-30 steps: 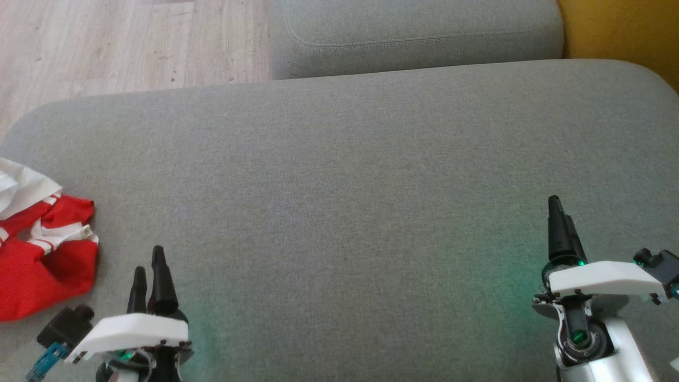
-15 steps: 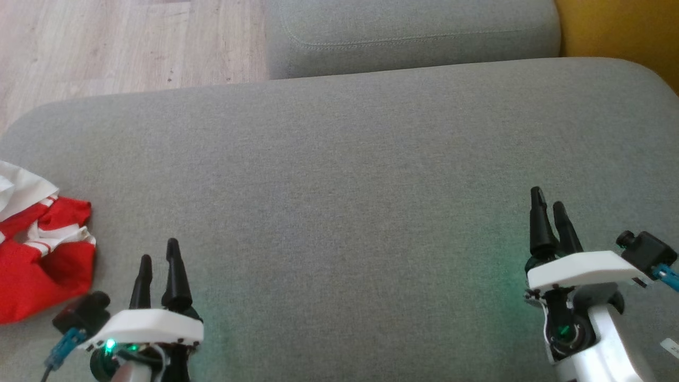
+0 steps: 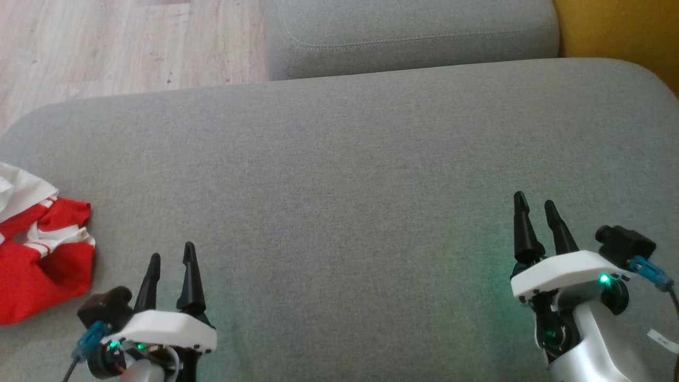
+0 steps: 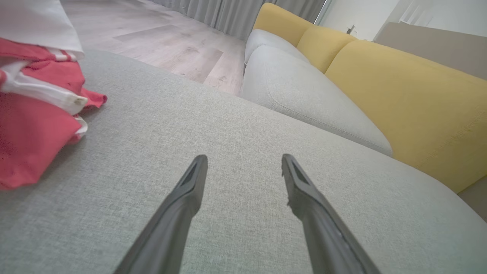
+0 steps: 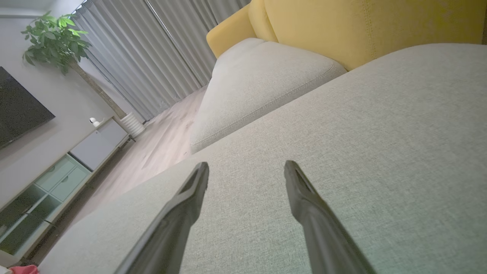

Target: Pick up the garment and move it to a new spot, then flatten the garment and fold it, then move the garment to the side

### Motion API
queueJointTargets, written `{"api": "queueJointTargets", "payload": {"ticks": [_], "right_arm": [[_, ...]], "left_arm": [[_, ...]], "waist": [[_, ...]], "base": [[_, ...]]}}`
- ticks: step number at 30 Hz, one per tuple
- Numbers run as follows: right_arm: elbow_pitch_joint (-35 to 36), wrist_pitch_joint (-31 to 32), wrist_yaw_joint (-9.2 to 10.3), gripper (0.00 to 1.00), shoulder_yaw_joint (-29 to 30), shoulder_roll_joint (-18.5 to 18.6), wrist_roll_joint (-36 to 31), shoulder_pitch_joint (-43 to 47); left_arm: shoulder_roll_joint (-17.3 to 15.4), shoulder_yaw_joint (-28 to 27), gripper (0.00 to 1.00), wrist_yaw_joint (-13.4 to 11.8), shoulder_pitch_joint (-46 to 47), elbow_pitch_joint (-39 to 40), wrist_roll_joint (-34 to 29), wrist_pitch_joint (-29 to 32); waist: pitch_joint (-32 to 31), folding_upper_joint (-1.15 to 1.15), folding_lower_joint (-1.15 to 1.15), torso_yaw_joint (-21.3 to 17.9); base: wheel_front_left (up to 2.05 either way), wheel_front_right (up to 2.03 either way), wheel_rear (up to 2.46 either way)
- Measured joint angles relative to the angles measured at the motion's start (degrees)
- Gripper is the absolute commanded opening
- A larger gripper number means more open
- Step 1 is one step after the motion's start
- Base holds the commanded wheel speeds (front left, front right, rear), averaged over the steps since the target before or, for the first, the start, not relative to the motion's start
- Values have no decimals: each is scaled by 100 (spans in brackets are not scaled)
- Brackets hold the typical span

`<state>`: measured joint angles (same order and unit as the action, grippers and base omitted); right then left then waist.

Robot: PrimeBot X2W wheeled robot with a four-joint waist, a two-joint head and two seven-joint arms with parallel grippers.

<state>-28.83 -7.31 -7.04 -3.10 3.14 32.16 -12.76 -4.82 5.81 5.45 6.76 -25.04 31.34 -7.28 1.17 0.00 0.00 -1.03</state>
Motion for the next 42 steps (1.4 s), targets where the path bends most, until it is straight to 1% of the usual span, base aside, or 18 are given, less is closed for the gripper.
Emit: {"api": "queueJointTargets", "payload": {"ticks": [3, 18, 22, 25, 28, 34, 39, 42], "right_arm": [[-52, -53, 0, 100, -12, -3, -333, -3], [-124, -297, 0, 100, 9, -35, -1485, -91], [-153, -355, -1, 100, 7, -36, -1706, -98], [-180, -424, -1, 100, -3, -36, -1960, -177], [-181, -483, -1, 100, -18, -36, -2142, -257], [-233, -581, -1, 100, -8, -36, -2484, -283], [-254, -649, -1, 100, 22, -36, -2809, -298], [-253, -700, -1, 100, 154, -36, -2942, -298]], "left_arm": [[-7, 19, 100, -96, 11, -10, -272, -65], [-26, 135, 100, -427, 19, -73, -1257, -310], [-26, 135, 100, -455, 30, -84, -1449, -367], [-24, 126, 100, -548, 46, -96, -1707, -439], [-24, 119, 100, -553, 63, -108, -1901, -492], [-11, -53, 100, -691, 125, -141, -2237, -581], [7, -108, 100, -705, 124, -198, -2572, -659], [15, -232, 100, -747, 124, -199, -2728, -702]], "waist": [[6, 0, 0, -16], [54, 0, 0, -45], [62, 0, 0, -40], [67, 0, 0, -38], [69, 0, 0, -37], [60, 0, 0, -50], [55, 0, 0, -72], [48, 0, 0, -83]], "base": [[0, 0, 0], [0, 0, 0], [0, 0, 0], [0, 0, 0], [0, 0, 0], [0, 0, 0], [0, 0, 0], [0, 0, 0]]}}
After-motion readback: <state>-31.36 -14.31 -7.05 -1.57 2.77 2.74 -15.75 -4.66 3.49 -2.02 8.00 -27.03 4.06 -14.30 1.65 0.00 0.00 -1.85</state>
